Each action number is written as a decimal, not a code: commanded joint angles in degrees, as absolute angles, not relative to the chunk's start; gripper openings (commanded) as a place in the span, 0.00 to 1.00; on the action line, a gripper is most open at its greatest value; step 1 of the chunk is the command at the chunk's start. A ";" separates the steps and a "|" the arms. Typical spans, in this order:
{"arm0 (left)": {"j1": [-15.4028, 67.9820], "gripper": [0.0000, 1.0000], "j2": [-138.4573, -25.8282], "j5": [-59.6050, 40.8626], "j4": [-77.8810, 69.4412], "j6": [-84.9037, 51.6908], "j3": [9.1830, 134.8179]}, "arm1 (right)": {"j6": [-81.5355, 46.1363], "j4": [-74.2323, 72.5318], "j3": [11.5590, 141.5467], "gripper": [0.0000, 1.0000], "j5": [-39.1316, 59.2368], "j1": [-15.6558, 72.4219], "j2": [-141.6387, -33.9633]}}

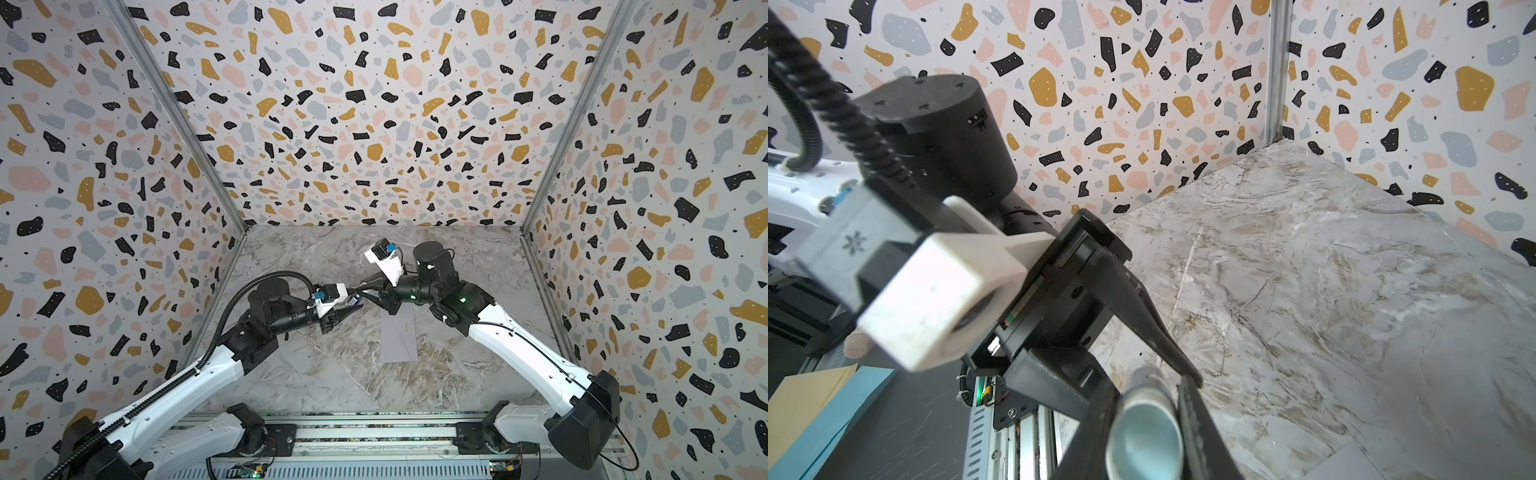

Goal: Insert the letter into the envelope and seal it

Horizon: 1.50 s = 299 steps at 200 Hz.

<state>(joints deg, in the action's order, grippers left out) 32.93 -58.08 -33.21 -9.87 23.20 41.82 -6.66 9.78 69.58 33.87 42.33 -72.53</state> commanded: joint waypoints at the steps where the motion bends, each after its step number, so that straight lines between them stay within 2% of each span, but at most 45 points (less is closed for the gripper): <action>1: 33.22 0.31 -58.18 -34.46 -11.08 24.06 42.01 | -7.28 7.98 69.83 0.21 34.89 42.19 -71.35; 14: 33.22 0.24 -58.10 -34.45 -10.77 24.61 42.03 | -7.38 7.84 69.87 0.27 35.17 42.10 -71.29; 41: 33.22 0.15 -57.91 -33.97 -8.89 26.93 42.41 | -6.28 9.70 72.03 0.49 34.78 41.35 -71.27; 70: 33.22 0.05 -57.10 -33.79 -7.73 28.71 42.30 | -4.73 11.84 74.51 0.67 33.92 37.94 -70.08; 88: 33.22 0.05 -56.70 -34.40 -7.34 29.18 42.02 | -3.88 12.65 75.82 0.78 33.61 34.26 -69.27; 105: 33.22 0.05 -56.40 -35.01 -7.15 29.34 41.86 | -2.94 14.36 77.80 0.83 31.49 30.25 -69.81; 144: 33.22 0.05 -55.95 -35.96 -5.59 30.27 41.57 | 0.53 21.23 83.37 0.90 17.68 23.47 -76.68; 182: 33.22 0.05 -55.65 -36.98 -6.19 30.67 40.71 | 1.32 27.79 87.62 0.93 4.49 18.48 -86.09; 254: 33.22 0.05 -55.26 -38.93 -6.59 30.61 39.50 | -3.79 29.67 87.84 0.93 1.99 9.26 -98.45; 299: 33.22 0.05 -55.41 -39.90 -7.23 30.06 39.21 | -5.57 27.63 87.34 0.90 -1.04 7.99 -102.96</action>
<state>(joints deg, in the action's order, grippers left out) 33.12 -56.25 -38.04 -4.36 29.93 39.68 -3.81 28.32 86.54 1.39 7.77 -102.04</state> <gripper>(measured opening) 0.243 0.917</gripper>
